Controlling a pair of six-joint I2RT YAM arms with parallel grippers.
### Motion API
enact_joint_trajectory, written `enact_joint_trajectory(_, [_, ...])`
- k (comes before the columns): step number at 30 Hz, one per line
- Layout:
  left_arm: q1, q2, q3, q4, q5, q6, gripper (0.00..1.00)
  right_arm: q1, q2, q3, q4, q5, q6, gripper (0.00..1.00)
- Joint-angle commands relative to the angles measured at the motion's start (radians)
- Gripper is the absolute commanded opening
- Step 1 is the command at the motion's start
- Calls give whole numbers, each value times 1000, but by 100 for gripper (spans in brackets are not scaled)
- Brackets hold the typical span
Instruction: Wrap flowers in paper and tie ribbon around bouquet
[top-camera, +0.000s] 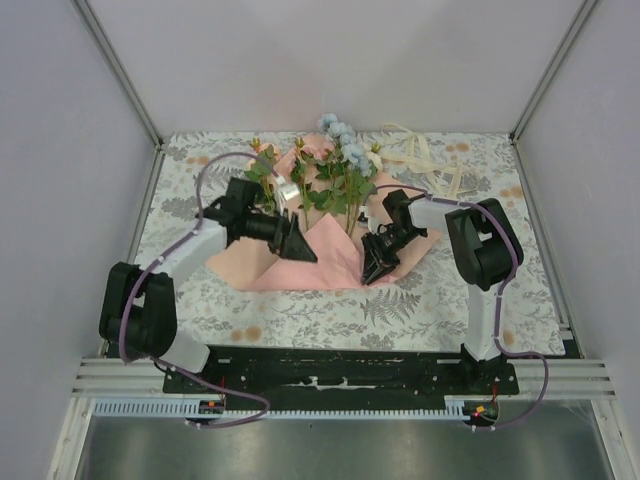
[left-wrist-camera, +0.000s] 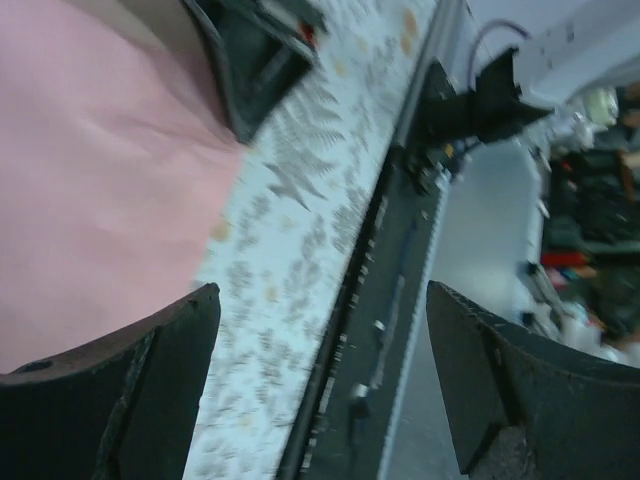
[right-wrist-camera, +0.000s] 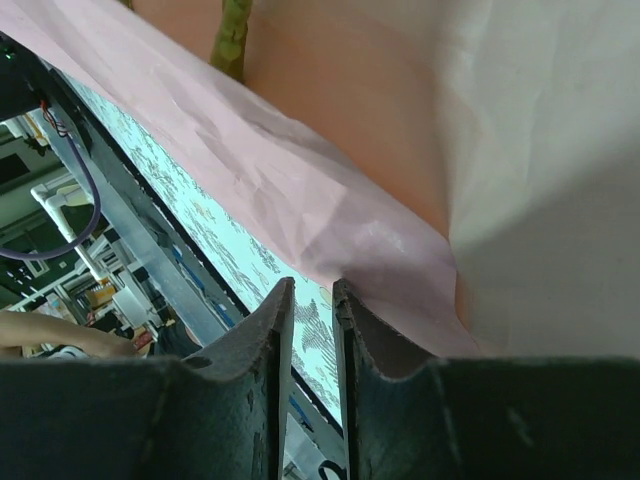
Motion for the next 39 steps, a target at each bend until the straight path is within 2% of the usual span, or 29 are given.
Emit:
enact_joint_trajectory(1, [-156,50,-184,296,59,-363,90,1,-18,-20,33,63,20,30])
enact_joint_trajectory(3, [-192,84,-216,391,27,-434,91,1,-19,-25,36,77,18,31])
enact_joint_trajectory(5, [-207,121,-207,418,-37,-445,91,1,-24,-39,44,85,18,31])
enact_joint_trajectory(11, [-147,290,-181,359,-82,-449,92,-1,-19,-33,43,135,16,31])
enact_joint_trajectory(18, [-55,327,-213,104,-140,-230,94,-9,-12,-25,24,175,0,32])
enact_joint_trajectory(24, [61,359,-161,-133,-217,-42,95,-21,-10,-30,15,187,-8,32])
enact_joint_trajectory(26, [87,356,-138,-167,-237,-8,95,-27,-8,-27,12,189,-8,32])
enact_joint_trajectory(33, [45,419,24,-406,-340,216,96,-30,-7,-22,-3,198,-23,32])
enact_joint_trajectory(39, [21,417,54,-526,-459,377,96,-33,-4,-16,-3,203,-22,32])
